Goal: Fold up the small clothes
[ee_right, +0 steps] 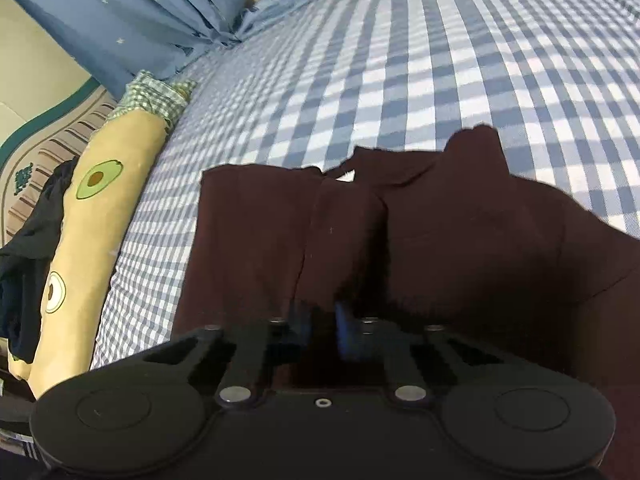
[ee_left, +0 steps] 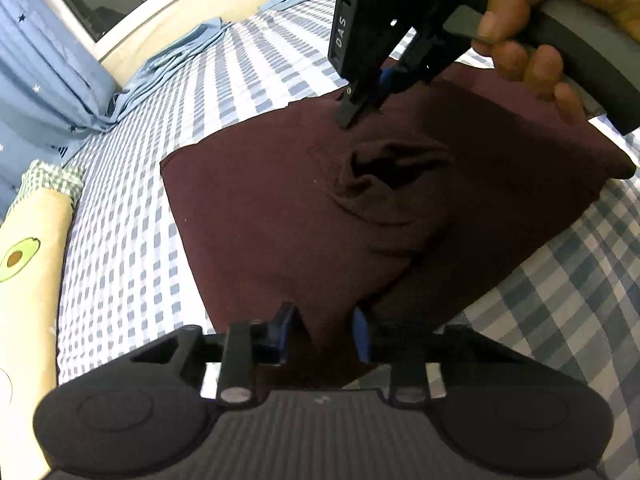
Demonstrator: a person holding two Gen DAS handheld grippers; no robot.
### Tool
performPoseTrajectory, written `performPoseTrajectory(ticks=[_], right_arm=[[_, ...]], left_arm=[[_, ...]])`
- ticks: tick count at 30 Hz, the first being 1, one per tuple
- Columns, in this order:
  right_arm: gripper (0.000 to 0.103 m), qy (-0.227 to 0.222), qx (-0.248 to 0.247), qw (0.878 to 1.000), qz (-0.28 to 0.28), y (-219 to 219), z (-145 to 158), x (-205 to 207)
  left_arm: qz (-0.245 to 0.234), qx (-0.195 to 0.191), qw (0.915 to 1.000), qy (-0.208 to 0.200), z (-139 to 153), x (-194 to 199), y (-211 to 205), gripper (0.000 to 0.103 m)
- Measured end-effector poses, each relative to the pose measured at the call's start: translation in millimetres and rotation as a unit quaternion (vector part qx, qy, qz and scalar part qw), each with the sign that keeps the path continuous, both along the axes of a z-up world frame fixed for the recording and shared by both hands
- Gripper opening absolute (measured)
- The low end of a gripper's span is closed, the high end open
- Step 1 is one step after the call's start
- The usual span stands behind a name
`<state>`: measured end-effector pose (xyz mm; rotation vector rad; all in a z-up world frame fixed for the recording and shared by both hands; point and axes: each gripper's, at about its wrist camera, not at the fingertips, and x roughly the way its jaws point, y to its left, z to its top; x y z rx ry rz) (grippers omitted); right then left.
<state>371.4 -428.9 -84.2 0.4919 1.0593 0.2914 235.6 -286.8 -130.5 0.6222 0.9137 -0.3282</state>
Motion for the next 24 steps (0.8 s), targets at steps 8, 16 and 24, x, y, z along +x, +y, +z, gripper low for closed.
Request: performPoseTrajectory(ticks=[8,16,24], right_arm=[[0.004,-0.061,0.010,0.998,-0.017,-19,32,-26],[0.003,-0.100,0.002,0.994,-0.039,-56,67,-58],[0.003,-0.098,-0.030,0.992,-0.077,-99,72,-92]], left_arm=[[0.015,-0.045,0.9988,-0.013,24,-7,-2,0.012],[-0.025,-0.055,0.9976,-0.034,46,-21,-27,0.012],[-0.082,-0.062,0.9942,-0.030,49,-28,-53,0.012]])
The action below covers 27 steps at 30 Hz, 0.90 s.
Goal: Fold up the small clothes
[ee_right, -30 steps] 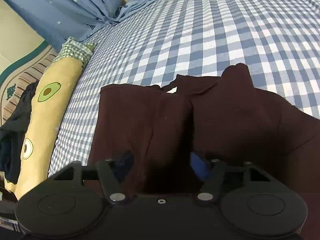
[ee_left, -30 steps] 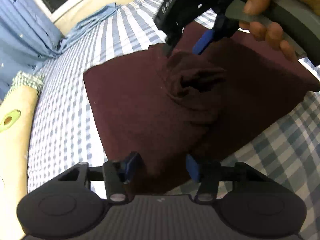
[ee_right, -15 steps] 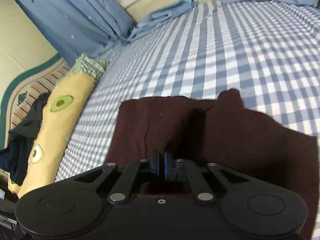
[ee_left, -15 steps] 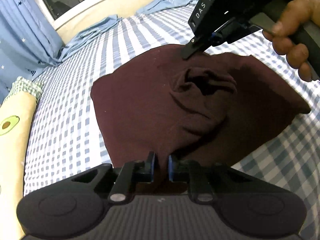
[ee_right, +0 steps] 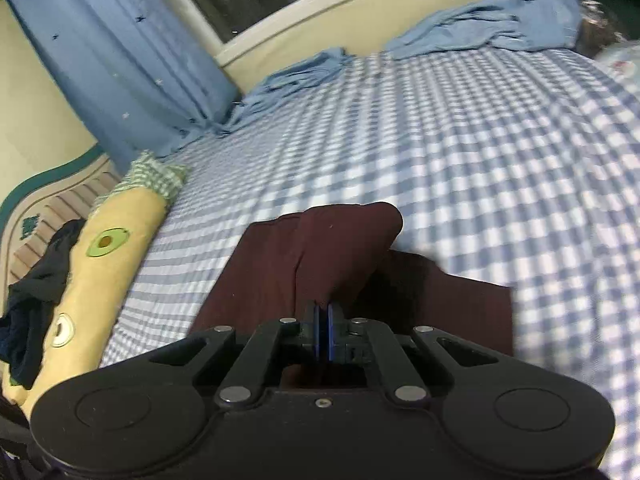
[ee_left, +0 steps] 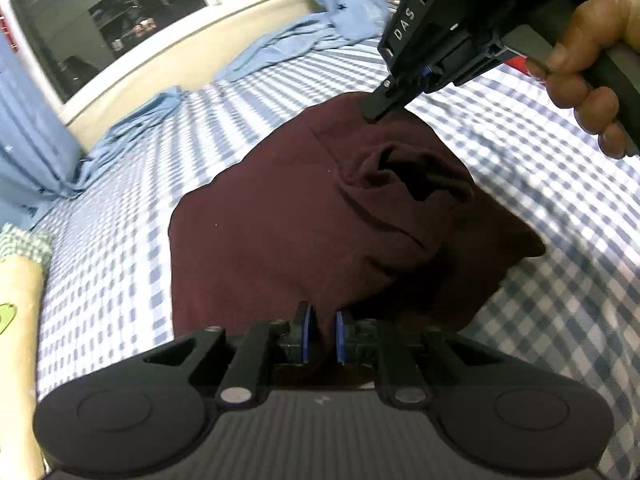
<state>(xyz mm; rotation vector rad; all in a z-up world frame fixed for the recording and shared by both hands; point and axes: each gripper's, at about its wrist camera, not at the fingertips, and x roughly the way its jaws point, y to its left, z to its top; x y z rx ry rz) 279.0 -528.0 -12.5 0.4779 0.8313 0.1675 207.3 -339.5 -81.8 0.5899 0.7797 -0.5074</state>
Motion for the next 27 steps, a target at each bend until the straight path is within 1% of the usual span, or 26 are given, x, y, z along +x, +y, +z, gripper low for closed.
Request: performPoseTrajectory(ticks=[4,7,9,13,15,18,21,23,24,26,27], right_arm=[[0.003,0.025,-0.013,0.999,-0.026,-19,-19,-11],[0.003,0.037,-0.003,0.998,-0.054,-35,-29,-18],[0.003,0.041,-0.001,0.997,-0.066,-41,-32,-19],[0.003,0.056,-0.025,0.996,-0.062,-45,-42,-16],[0.003,0.073,-0.030,0.995,-0.059,-46,-53,-13],[0.003,0.088,-0.027,0.994,-0.059,-44,-68,-11],[0.004,0.091,-0.030,0.994,-0.058,-38,-73,-9],[0.004,0.093,-0.045,0.993,-0.050,-35,-76,-6],[0.004,0.094,-0.052,0.993,-0.047,-34,-77,-5],[0.004,0.096,-0.055,0.993,-0.047,-35,-78,-3],[0.004,0.096,-0.052,0.993,-0.049,-36,-78,-2]], left_arm=[[-0.024,0.004,0.9996,0.017,-9,9,-12,0.012],[-0.048,0.015,0.9985,0.021,-14,12,-20,0.012],[-0.055,0.016,0.9981,0.024,-17,20,-26,0.012],[-0.044,0.010,0.9975,0.054,-20,24,-32,0.013],[-0.039,0.010,0.9976,0.057,-15,18,-33,0.015],[-0.036,0.000,0.9977,0.058,-9,9,-32,0.019],[-0.029,-0.022,0.9969,0.070,3,5,-25,0.029],[-0.019,-0.043,0.9961,0.075,13,3,-18,0.038],[-0.012,-0.053,0.9960,0.072,18,0,-13,0.040],[0.001,-0.060,0.9967,0.056,22,-5,-9,0.053],[0.007,-0.059,0.9973,0.043,27,-9,-4,0.056]])
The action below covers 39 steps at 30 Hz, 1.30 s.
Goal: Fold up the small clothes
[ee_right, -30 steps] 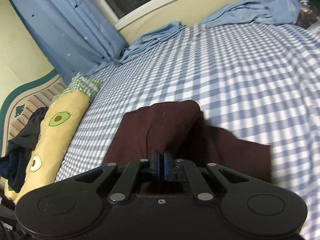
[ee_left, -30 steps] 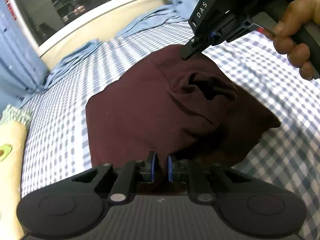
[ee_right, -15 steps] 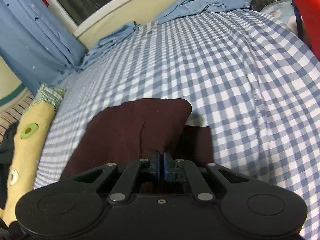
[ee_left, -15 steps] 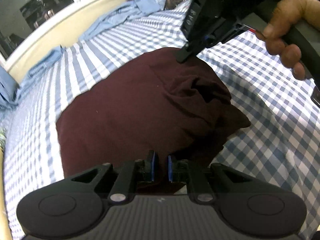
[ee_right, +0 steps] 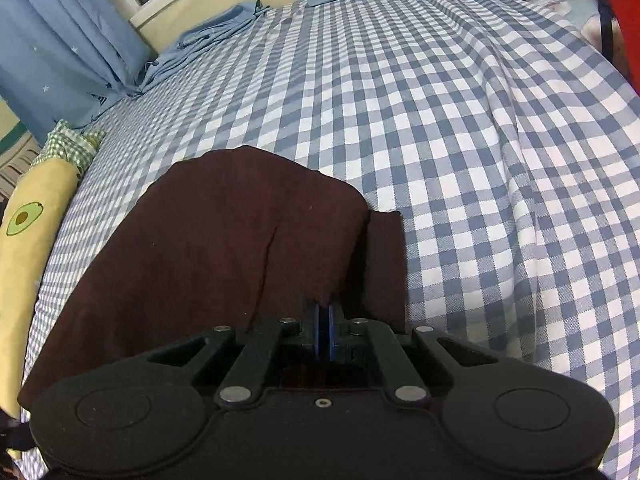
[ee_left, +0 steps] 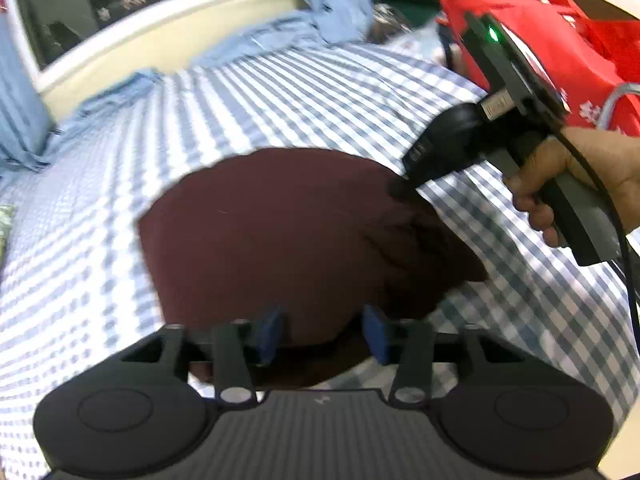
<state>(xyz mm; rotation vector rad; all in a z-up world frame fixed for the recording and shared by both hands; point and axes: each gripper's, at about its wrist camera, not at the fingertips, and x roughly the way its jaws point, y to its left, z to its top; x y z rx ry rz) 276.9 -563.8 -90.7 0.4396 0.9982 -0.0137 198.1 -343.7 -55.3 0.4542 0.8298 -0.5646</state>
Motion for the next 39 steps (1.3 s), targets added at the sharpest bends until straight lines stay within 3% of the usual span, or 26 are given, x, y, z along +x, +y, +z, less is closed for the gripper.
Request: performPoseTrajectory(ticks=[3,5,10,13,18,20,21,22,24,32,35,39], right_arm=[[0.007,-0.001,0.002,1.000,-0.001,0,1,-2],[0.015,0.000,0.011,1.000,-0.004,0,1,-4],[0.058,-0.001,0.045,0.999,-0.020,-5,5,-18],[0.067,0.002,0.080,0.996,-0.029,-9,3,-28],[0.073,0.021,0.121,0.991,-0.044,-7,-6,-31],[0.069,0.021,0.124,0.991,-0.050,-3,-9,-27],[0.052,0.020,0.118,0.991,-0.054,-1,-9,-25],[0.025,0.021,0.109,0.992,-0.059,1,-9,-22],[0.014,0.024,0.090,0.993,-0.067,4,-6,-16],[0.009,-0.004,0.066,0.997,-0.037,3,11,-12],[0.010,0.005,0.073,0.996,-0.042,2,7,-13],[0.016,0.008,0.081,0.996,-0.047,2,1,-12]], left_arm=[[0.018,0.010,0.9994,-0.029,6,-11,15,0.059],[0.035,0.024,0.9982,-0.043,4,-16,24,0.069],[0.072,0.053,0.9956,-0.029,-12,-10,37,0.069],[0.103,0.049,0.9934,-0.013,-22,2,47,0.069],[0.133,0.047,0.9901,0.001,-33,23,59,0.069],[0.131,0.050,0.9901,0.000,-37,28,62,0.068],[0.128,0.051,0.9904,-0.002,-38,30,61,0.067],[0.125,0.053,0.9907,-0.002,-38,32,60,0.066],[0.123,0.052,0.9911,0.001,-39,34,55,0.063],[0.099,0.037,0.9943,-0.014,-33,10,49,0.068],[0.124,0.047,0.9911,-0.010,-38,20,45,0.068],[0.162,0.014,0.9866,0.006,-34,34,52,0.068]])
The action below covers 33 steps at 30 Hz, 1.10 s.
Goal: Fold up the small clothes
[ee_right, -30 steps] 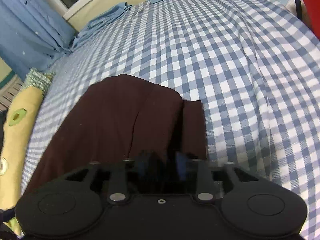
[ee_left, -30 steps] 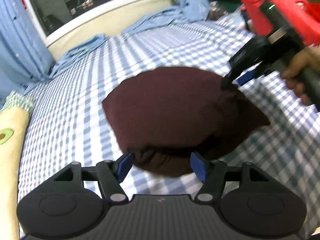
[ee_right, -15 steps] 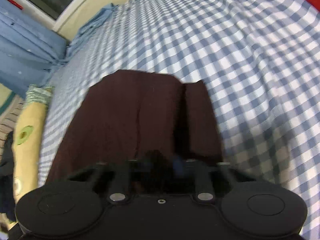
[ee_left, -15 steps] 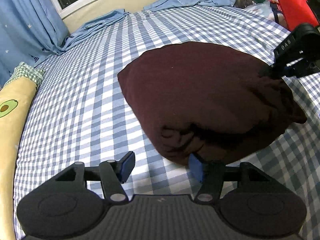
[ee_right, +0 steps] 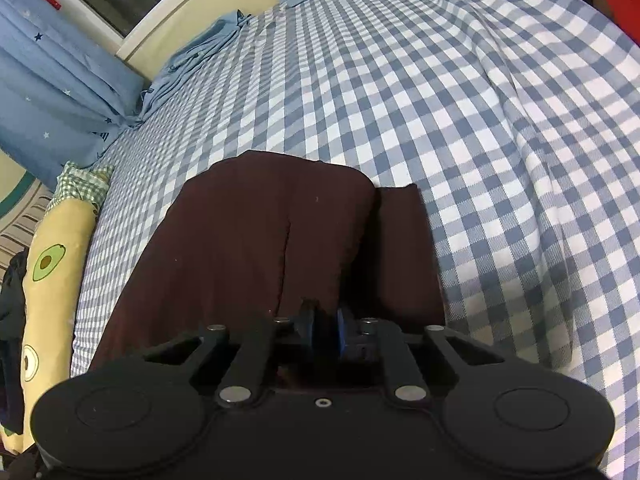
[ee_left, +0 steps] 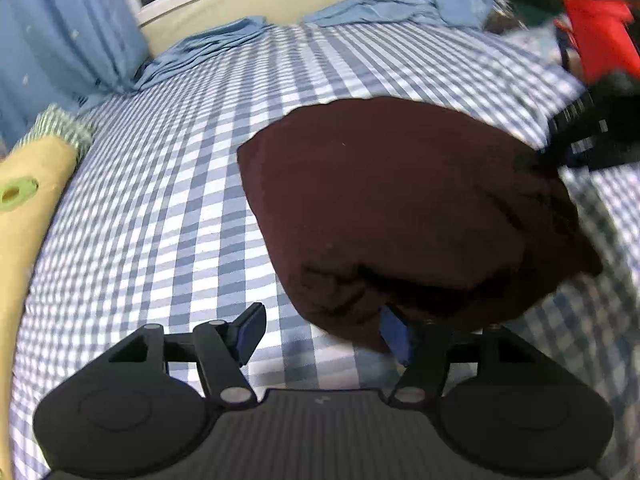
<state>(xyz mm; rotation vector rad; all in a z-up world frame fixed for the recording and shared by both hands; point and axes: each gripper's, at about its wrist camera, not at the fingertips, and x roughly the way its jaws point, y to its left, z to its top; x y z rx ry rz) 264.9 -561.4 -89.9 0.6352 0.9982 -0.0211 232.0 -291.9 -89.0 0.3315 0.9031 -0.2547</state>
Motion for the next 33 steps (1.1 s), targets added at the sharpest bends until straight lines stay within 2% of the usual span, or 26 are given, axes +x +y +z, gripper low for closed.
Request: performPoseTrajectory(ticks=[3,5,6,8,9,11,13,16,18,20,24,27,30,33], right_arm=[[0.022,0.009,0.005,1.000,0.000,1,-6,3],[0.026,0.021,0.016,1.000,-0.004,0,-11,6],[0.029,0.025,0.023,0.999,-0.006,0,-14,8],[0.028,0.022,0.037,0.999,-0.013,-2,-16,11],[0.014,0.020,0.035,0.999,-0.015,-3,-16,12],[0.005,0.008,0.017,1.000,-0.003,-5,-8,15],[0.004,-0.014,-0.015,1.000,0.011,-6,6,14],[0.004,-0.037,-0.030,0.999,0.013,-10,24,4],[0.004,-0.035,-0.043,0.998,0.023,-10,24,-2],[0.003,-0.010,-0.053,0.998,0.029,-9,12,-6],[0.003,0.022,-0.055,0.998,0.019,-4,-15,-9],[0.003,0.012,-0.073,0.997,0.017,0,-8,-9],[0.003,-0.010,-0.092,0.996,0.014,-3,6,-11],[0.003,0.006,-0.106,0.994,0.028,-5,-5,-5]], left_arm=[[0.006,-0.005,1.0000,0.003,0,5,3,0.063],[-0.002,-0.012,0.9999,0.007,-1,5,2,0.044],[-0.004,-0.009,0.9999,0.006,-1,4,0,0.044],[-0.013,0.004,0.9999,-0.002,-2,1,-5,0.037],[-0.014,0.012,0.9998,-0.005,-2,-1,-7,0.035],[-0.012,0.033,0.9994,-0.004,-4,-1,-9,0.029],[0.003,0.034,0.9994,0.010,-6,2,-4,0.027],[0.022,0.020,0.9990,0.033,-11,4,9,0.026],[0.022,0.016,0.9989,0.038,-16,6,16,0.026],[0.020,0.020,0.9986,0.044,-23,7,19,0.026],[-0.004,0.054,0.9977,0.041,-35,4,17,0.026],[-0.026,0.093,0.9951,0.023,-34,-4,2,0.025],[-0.007,0.110,0.9937,0.021,-28,-5,-17,0.025],[0.008,0.122,0.9923,0.023,-31,-4,-24,0.025]])
